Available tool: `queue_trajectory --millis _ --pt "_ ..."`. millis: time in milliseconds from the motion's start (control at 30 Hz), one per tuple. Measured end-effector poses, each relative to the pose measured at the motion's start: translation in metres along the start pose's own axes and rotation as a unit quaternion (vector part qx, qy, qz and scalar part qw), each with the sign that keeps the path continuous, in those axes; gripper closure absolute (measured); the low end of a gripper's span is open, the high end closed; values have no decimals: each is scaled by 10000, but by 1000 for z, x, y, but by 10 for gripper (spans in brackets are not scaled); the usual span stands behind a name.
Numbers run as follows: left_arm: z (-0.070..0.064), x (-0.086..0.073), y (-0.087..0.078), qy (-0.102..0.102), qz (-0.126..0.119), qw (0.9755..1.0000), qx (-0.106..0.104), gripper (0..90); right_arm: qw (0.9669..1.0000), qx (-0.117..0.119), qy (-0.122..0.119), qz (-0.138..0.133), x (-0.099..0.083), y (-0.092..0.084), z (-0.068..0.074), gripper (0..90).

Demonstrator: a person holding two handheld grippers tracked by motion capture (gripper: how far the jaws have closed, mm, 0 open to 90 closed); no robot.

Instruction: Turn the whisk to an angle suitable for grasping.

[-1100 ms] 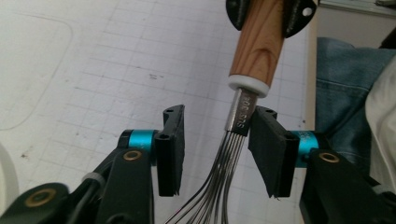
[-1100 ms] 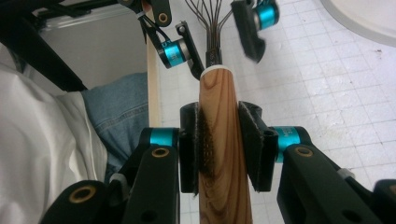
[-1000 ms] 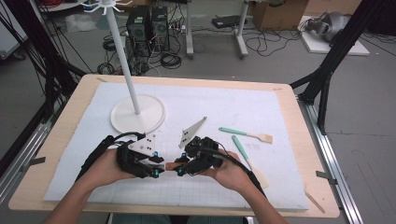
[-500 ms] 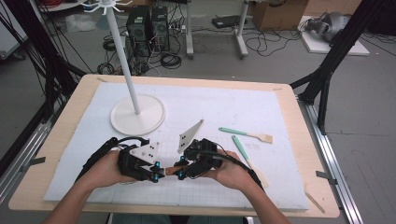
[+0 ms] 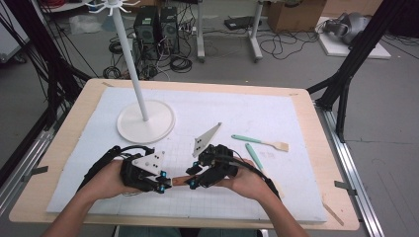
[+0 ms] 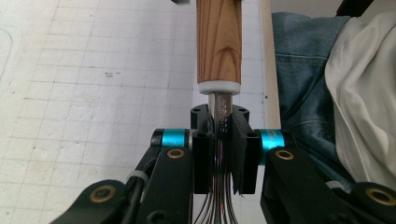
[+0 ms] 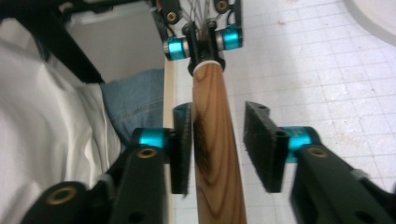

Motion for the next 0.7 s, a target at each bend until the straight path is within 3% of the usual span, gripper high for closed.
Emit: queue_trajectory --millis 100,333,533,633,700 --pt "0 -2 -2 15 -36 9999 109 805 9995 108 255 -159 -3 -4 -3 528" --pt "0 -4 -6 22 -63 9998 197 804 9984 179 468 -256 -11 -11 -6 500" --pt "0 -2 -7 93 -94 9996 236 805 9986 300 396 -162 -12 -8 -5 599" --pt "-1 -2 -7 98 -112 9996 234 804 9982 409 427 -141 -11 -7 -7 683" --pt "-1 -2 -7 90 -107 9996 230 804 9973 488 520 -165 -12 -8 -9 689"
Point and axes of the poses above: each handheld gripper's, and its own axes: y roughly forward along the jaws, x roughly out of its top, z roughly to its left, the point moved 3 cm from there along y, roughly forward along the jaws, and after that the axes turned 2 degrees about -x, right-handed, at the moved point
